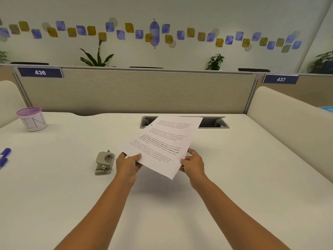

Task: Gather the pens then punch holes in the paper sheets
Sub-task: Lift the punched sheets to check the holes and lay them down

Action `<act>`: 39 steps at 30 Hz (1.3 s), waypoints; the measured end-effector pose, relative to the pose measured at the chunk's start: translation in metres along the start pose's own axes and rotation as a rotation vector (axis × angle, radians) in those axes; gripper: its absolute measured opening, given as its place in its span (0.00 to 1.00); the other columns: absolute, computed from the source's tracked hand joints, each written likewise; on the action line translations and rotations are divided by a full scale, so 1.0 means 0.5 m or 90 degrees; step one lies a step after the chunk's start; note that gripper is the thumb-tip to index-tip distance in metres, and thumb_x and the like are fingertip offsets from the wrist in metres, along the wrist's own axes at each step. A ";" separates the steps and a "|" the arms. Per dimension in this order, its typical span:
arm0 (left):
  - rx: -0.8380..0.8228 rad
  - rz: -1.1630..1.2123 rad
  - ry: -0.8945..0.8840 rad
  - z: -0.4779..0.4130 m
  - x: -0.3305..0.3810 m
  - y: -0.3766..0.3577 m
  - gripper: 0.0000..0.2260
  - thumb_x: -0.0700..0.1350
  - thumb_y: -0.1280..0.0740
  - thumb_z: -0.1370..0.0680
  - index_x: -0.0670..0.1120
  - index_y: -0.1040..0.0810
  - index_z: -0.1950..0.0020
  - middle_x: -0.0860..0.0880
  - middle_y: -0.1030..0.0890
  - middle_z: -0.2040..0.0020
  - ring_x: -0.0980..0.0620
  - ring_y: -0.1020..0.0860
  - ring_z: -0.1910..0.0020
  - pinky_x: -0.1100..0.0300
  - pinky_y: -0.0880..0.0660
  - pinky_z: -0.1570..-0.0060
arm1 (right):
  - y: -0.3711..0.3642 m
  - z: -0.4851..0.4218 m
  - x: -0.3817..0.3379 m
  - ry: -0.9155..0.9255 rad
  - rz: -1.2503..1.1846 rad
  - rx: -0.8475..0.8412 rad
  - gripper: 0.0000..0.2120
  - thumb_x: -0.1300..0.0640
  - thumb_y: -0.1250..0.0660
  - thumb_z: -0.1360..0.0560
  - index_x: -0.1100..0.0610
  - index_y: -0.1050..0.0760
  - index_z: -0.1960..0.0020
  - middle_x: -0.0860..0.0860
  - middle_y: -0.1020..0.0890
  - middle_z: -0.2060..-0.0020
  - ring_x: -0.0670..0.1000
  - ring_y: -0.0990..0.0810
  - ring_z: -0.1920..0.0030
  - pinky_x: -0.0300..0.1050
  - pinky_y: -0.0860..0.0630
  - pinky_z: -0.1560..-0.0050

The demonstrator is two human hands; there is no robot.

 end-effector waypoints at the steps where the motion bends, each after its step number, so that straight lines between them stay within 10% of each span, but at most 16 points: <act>1: 0.003 0.000 0.002 -0.006 0.006 0.006 0.14 0.28 0.37 0.26 0.41 0.30 0.43 0.43 0.23 0.45 0.46 0.23 0.49 0.54 0.25 0.53 | 0.008 -0.003 -0.005 0.014 0.018 0.007 0.21 0.69 0.41 0.24 0.58 0.34 0.32 0.57 0.21 0.45 0.53 0.21 0.50 0.41 0.22 0.60; 10: -0.072 -0.200 0.063 -0.045 0.035 0.009 0.15 0.33 0.35 0.25 0.43 0.26 0.39 0.44 0.21 0.51 0.50 0.22 0.59 0.58 0.21 0.68 | 0.091 -0.027 -0.034 0.084 0.132 0.062 0.20 0.67 0.42 0.23 0.54 0.29 0.34 0.57 0.19 0.46 0.53 0.22 0.54 0.39 0.28 0.64; 27: -0.119 -0.429 0.056 -0.072 -0.063 -0.113 0.19 0.30 0.34 0.27 0.41 0.26 0.37 0.39 0.21 0.42 0.41 0.22 0.47 0.53 0.24 0.53 | 0.178 -0.148 -0.018 0.041 0.300 0.137 0.18 0.67 0.44 0.22 0.60 0.27 0.35 0.56 0.23 0.37 0.58 0.25 0.39 0.51 0.29 0.36; 39: -0.070 -0.536 0.054 -0.128 -0.100 -0.102 0.15 0.35 0.31 0.28 0.40 0.23 0.42 0.40 0.18 0.48 0.42 0.19 0.54 0.51 0.21 0.52 | 0.165 -0.246 0.021 0.004 0.399 0.139 0.19 0.69 0.43 0.24 0.61 0.27 0.35 0.58 0.23 0.37 0.57 0.25 0.37 0.45 0.31 0.36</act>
Point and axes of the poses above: each hand's wrist, its own z-axis away from the middle knuckle, its own y-axis out of the back of the hand, x = y × z, the point moved 9 cm from there along -z, towards the middle knuckle
